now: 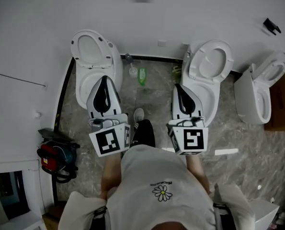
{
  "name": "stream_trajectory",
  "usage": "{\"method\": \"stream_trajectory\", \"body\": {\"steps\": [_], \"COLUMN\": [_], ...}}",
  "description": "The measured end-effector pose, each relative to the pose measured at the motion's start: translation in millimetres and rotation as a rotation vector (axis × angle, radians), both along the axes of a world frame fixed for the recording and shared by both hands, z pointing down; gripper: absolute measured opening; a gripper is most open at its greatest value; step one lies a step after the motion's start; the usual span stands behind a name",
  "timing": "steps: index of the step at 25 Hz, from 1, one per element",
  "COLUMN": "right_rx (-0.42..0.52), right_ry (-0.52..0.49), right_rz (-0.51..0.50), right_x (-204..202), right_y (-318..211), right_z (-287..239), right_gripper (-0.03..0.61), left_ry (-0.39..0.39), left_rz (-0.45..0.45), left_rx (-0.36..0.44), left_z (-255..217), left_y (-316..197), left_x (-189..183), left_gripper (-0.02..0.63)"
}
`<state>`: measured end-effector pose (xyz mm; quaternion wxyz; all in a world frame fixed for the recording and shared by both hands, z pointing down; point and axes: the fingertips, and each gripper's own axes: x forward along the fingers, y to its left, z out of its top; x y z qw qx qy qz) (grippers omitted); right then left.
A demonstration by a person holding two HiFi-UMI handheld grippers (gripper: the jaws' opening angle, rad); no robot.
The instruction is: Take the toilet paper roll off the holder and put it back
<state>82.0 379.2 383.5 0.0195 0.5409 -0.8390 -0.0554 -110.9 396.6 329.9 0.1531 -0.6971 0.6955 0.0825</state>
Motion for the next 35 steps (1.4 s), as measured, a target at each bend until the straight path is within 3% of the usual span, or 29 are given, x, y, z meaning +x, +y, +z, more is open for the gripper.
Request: {"method": "stream_trajectory", "body": {"steps": [9,13,19,25,30,35], "right_rx": [0.115,0.112,0.02,0.045,0.095,0.1], "right_ry": [-0.006,-0.005,0.003,0.012,0.003,-0.007], "right_rz": [-0.019,0.024,0.069,0.109,0.159,0.196], "right_x": [-15.4,-21.4,-39.7,-54.8,-55.6,-49.9], "right_y": [-86.9,-163.7,-298.1,-436.5,-511.7,-548.3], "right_z": [-25.3,-18.3,-1.7,-37.6,-71.0,-79.0], "right_gripper": [0.009,0.009,0.009,0.009,0.009,0.009], "left_ry": [-0.01,-0.038,-0.051,-0.012,-0.03,-0.005], "left_rz": [0.007,0.044,0.11,0.168,0.188,0.239], "left_rx": [0.028,0.049,0.023,0.012,0.0,-0.069], "left_z": [-15.6,-19.3,-18.6,-44.8,-60.3,-46.0], "left_y": [-102.6,-183.5,-320.0,-461.6,-538.9,-575.5], "left_x": [-20.9,-25.4,-32.0,-45.5,-58.2,-50.0], "left_gripper": [0.017,0.017,0.017,0.017,0.017,0.017]}}
